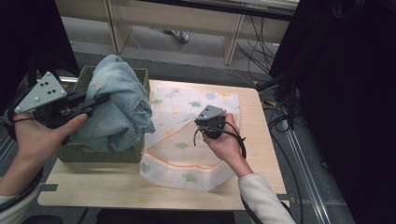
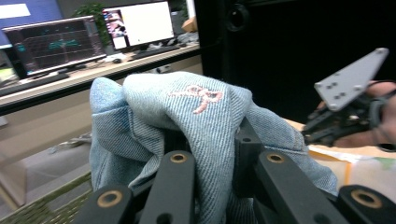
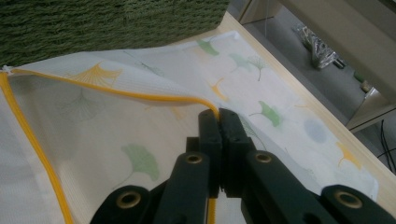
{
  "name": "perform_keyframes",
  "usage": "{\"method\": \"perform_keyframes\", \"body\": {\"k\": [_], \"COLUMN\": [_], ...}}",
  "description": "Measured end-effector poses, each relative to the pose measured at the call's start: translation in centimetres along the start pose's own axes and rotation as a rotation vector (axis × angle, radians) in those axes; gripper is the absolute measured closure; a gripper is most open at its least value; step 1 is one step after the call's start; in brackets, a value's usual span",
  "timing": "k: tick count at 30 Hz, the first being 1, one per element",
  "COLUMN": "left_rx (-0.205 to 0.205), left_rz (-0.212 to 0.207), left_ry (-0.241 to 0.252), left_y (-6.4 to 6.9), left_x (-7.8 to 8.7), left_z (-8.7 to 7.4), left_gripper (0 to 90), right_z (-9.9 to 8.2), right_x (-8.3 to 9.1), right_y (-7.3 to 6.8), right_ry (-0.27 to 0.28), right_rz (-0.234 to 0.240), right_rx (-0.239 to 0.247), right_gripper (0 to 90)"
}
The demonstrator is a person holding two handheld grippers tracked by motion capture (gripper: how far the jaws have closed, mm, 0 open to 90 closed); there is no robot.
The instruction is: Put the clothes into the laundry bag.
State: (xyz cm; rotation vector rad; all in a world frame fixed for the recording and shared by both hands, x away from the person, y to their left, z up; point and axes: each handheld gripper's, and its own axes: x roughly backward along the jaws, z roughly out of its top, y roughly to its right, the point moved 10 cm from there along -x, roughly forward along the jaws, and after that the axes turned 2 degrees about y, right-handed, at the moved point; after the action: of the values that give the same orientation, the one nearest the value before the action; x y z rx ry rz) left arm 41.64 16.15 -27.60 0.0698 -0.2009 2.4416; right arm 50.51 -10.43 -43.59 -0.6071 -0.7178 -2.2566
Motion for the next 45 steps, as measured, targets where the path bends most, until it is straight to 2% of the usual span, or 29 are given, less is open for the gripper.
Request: {"method": "perform_keyframes", "body": {"k": [14, 18, 23, 32, 39, 45], "left_rx": [-0.013, -0.017, -0.001, 0.017, 0.002, 0.006], "left_rz": [-0.143, -0.198, -0.272, -0.424, -0.482, -0.531], "left_ry": [-0.008, -0.002, -0.002, -0.05, -0.081, -0.113], "left_y": [3.7, 5.1, 6.9, 10.8, 12.9, 14.4], "left_x": [0.3, 0.4, 0.5, -0.3, -0.9, -1.4], "left_z": [-0.5, -0.3, -0.4, -1.8, -2.6, -3.6], "left_gripper": [80.3, 80.3, 80.3, 80.3, 80.3, 80.2], "right_z": [-0.1, 0.0, 0.0, 0.0, 0.0, 0.1], "right_x": [-0.1, -0.1, -0.1, -0.2, 0.0, 0.0], "right_y": [-0.1, 0.0, -0.1, -0.2, -0.1, -0.1], "right_ry": [-0.004, -0.002, -0.002, -0.005, -0.001, 0.0], "right_rz": [0.004, 0.004, 0.006, 0.012, 0.007, 0.008], "right_rx": [-0.011, -0.009, -0.003, -0.004, -0.007, -0.008], "right_gripper": [90.0, 90.0, 90.0, 90.0, 90.0, 90.0]}}
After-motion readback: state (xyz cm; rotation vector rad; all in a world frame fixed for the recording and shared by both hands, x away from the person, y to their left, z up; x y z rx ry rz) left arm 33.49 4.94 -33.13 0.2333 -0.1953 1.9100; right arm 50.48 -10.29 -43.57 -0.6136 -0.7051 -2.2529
